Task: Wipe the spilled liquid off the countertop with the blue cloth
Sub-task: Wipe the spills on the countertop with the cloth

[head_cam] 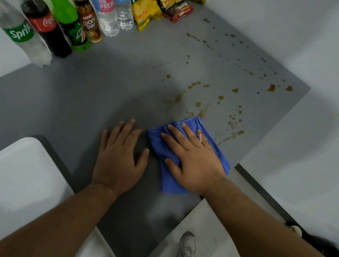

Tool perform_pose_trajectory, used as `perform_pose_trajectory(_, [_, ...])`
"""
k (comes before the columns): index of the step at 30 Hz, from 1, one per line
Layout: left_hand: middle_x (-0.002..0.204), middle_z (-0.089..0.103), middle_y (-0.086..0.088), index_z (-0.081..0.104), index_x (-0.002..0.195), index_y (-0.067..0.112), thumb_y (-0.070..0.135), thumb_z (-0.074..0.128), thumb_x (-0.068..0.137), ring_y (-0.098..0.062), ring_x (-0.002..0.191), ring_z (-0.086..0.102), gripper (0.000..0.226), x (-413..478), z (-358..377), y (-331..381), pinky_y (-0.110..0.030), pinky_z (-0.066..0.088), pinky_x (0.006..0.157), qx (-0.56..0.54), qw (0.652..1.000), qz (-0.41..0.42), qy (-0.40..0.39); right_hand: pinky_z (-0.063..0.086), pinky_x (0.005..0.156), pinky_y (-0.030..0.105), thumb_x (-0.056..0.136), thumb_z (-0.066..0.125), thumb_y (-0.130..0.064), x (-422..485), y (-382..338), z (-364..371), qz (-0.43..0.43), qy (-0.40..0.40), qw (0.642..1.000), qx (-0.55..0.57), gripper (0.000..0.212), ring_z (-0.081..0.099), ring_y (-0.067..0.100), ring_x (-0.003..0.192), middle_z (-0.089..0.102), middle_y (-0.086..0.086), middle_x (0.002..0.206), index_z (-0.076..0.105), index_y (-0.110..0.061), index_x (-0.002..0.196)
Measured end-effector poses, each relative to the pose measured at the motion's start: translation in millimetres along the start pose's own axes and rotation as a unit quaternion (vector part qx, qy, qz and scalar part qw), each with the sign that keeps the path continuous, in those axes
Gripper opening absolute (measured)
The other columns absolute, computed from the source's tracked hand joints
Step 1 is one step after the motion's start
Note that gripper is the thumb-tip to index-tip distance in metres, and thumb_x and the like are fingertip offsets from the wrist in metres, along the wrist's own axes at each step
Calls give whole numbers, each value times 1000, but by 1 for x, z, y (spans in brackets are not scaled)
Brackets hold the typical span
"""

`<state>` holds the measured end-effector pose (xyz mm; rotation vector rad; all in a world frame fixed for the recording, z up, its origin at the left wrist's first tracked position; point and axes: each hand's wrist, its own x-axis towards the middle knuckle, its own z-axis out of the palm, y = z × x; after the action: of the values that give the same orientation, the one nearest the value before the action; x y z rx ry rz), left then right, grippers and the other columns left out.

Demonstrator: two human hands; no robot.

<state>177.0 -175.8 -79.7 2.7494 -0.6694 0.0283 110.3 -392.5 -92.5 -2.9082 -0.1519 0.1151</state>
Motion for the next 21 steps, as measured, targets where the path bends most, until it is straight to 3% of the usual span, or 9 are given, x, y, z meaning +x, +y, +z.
perform_pose_trajectory(4, [161,44,-10,55,143,12,41,50,95,-34,150,37,56,0,5,1,-61,24,123,23,1000,-2,-11,7,127,58,103,29,-58,14,-8,-1,47,4,999,3,66,5,24,160,16,-7,172,22,-31,163])
perform_pose_trajectory(13, [159,46,-12,56,142,11,41,50,94,-36,148,39,57,-3,4,4,-60,26,123,27,1000,4,-6,-4,128,48,105,27,-61,-48,31,-2,-3,-10,1000,6,64,-5,17,160,6,-13,173,13,-38,164])
perform_pose_trajectory(16, [159,46,-12,56,142,11,41,50,94,-36,148,40,57,-3,4,5,-59,26,123,34,999,3,-7,-4,128,51,105,25,-60,-33,41,-10,34,-11,999,-3,66,-6,19,160,3,-12,173,12,-36,164])
perform_pose_trajectory(19, [160,45,-11,54,143,12,44,45,95,-35,149,39,59,-3,5,6,-59,27,124,42,999,3,-8,-7,127,54,103,27,-60,-1,17,-12,95,-5,995,2,69,-5,25,160,2,-9,174,11,-33,165])
perform_pose_trajectory(21, [160,45,-11,54,144,12,47,41,95,-34,149,39,61,-4,5,5,-59,28,123,46,999,3,-11,-10,126,53,103,23,-60,7,-3,-6,92,-11,996,8,70,-9,25,159,-1,-8,174,8,-32,165])
